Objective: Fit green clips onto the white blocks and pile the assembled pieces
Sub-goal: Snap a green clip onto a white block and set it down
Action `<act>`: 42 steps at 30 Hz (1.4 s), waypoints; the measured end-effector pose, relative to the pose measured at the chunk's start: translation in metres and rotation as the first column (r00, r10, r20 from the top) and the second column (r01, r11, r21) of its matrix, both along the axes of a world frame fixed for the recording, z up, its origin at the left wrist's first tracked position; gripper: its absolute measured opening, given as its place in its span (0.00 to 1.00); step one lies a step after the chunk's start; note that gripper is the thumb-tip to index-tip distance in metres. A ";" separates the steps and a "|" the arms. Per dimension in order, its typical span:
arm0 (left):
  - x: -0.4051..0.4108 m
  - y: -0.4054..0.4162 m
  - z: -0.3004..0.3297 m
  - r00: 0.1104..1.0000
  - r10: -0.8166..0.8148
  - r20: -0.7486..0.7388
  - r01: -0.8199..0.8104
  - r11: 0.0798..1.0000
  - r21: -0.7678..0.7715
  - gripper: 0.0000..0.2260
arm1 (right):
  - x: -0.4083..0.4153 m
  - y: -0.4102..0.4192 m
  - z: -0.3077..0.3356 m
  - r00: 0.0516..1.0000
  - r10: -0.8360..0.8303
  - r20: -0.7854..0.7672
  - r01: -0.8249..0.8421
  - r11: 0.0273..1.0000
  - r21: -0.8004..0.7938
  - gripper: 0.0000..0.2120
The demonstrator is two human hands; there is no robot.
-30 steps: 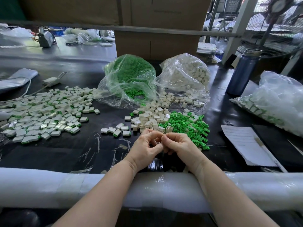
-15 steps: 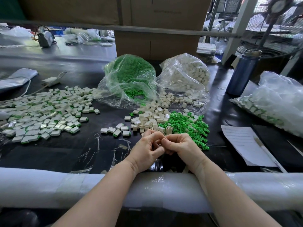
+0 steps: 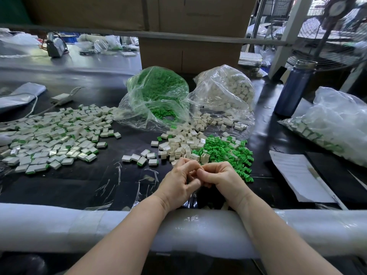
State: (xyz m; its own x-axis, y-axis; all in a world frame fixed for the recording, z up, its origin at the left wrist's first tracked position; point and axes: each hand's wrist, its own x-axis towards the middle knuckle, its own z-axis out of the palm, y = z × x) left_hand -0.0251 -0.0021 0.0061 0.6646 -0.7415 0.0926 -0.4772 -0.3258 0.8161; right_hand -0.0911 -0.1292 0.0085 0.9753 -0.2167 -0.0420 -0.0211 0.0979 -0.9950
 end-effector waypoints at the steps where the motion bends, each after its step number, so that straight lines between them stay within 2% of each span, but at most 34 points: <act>1: 0.000 0.000 0.000 1.000 -0.003 0.002 0.003 1.000 -0.002 0.12 | 0.000 0.000 0.000 1.000 0.000 -0.001 0.000 1.000 -0.002 0.09; 6: 0.003 0.000 -0.004 1.000 -0.017 0.000 0.017 1.000 -0.016 0.05 | -0.001 0.000 0.001 1.000 -0.001 -0.010 0.001 1.000 0.007 0.09; 13: 0.001 -0.001 -0.002 1.000 -0.004 -0.005 0.004 1.000 -0.006 0.10 | -0.001 0.000 0.001 1.000 0.007 0.000 -0.007 1.000 0.015 0.10; 22: 0.001 -0.001 -0.003 1.000 -0.015 -0.022 0.014 0.998 -0.059 0.05 | 0.000 -0.001 -0.002 1.000 0.010 0.001 -0.010 0.999 -0.047 0.06; 28: 0.005 -0.001 -0.009 0.999 -0.032 0.000 0.032 0.997 -0.073 0.14 | -0.001 -0.001 -0.001 1.000 0.007 -0.001 -0.007 1.000 -0.017 0.06; 42: 0.005 -0.002 -0.009 0.998 -0.042 0.046 0.046 0.996 -0.073 0.12 | -0.002 0.000 0.002 1.000 0.001 -0.001 -0.001 1.000 -0.007 0.07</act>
State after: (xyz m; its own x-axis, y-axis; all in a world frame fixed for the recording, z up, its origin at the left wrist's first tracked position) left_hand -0.0197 -0.0038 -0.0029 0.6254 -0.7599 0.1773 -0.5264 -0.2431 0.8147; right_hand -0.0933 -0.1294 0.0105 0.9756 -0.2158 -0.0410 -0.0219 0.0905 -0.9957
